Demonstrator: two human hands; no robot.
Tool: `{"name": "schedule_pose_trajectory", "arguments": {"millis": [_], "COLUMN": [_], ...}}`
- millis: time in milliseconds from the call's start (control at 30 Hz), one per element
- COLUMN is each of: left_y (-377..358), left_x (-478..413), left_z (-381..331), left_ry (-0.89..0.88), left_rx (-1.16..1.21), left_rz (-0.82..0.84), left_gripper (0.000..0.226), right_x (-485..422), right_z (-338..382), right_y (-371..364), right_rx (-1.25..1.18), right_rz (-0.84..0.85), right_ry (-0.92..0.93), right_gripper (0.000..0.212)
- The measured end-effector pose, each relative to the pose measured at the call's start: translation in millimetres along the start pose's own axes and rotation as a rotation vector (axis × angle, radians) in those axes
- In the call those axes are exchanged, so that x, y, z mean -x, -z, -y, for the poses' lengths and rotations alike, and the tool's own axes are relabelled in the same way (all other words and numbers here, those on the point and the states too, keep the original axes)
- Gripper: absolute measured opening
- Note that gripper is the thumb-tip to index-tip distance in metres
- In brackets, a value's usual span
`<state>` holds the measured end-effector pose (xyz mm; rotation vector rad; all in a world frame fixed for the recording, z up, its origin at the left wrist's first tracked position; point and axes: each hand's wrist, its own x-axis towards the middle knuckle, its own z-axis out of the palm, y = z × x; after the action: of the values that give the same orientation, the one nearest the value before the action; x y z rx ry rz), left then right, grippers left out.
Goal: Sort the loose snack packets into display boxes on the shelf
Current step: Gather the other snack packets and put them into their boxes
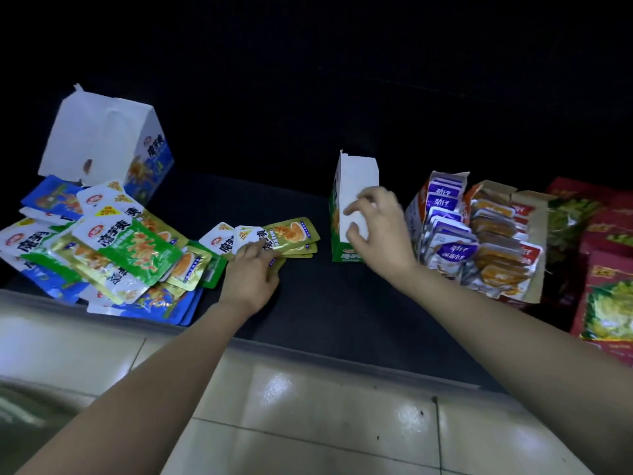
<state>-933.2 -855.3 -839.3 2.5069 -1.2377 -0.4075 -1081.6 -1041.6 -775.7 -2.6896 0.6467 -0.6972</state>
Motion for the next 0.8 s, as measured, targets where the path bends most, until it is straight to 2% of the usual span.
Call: {"name": "schedule_pose_trajectory", "arguments": {"millis": [67,167,233,300,400,533,667,733,800], "left_y": [2,6,8,7,2,-4,-4,-3,-1], "left_x": [8,22,28,34,42,46,45,47,48], "left_z": [6,19,28,38,49,57,60,60,60], "left_ry": [0.000,0.118,0.241,0.322,0.248,0.216,0.199,0.185,0.171], "left_rx": [0.023,-0.148,-0.195,-0.178,-0.174,-0.114,-0.071,-0.045,-0.017], "left_rz": [-0.175,-0.373,-0.372,-0.300,-0.282,-0.347,-0.388,-0.412,-0.455], "left_gripper": [0.026,0.019,0.034,0.046,0.044,0.038,0.037,0.037,0.034], "right_x": [-16,-35,-44,-47,-43,-42,-42,-37,-35], "right_z": [24,51,59,60,57,56,56,54,53], "right_y": [-12,-51,-74,-90,-109,-116,-109,-108,-105], "right_rx": [-0.155,-0.167,-0.093,0.002,0.095,0.124,0.261,0.176,-0.070], "right_rz": [0.162,0.505,0.660,0.747,0.756,0.717,0.685,0.647,0.572], "right_ry": [0.153,0.134,0.037,-0.018,-0.072,-0.189,-0.220,-0.291,-0.392], "right_gripper": [0.023,0.044,0.058,0.061,0.065,0.077,0.073,0.069,0.056]}}
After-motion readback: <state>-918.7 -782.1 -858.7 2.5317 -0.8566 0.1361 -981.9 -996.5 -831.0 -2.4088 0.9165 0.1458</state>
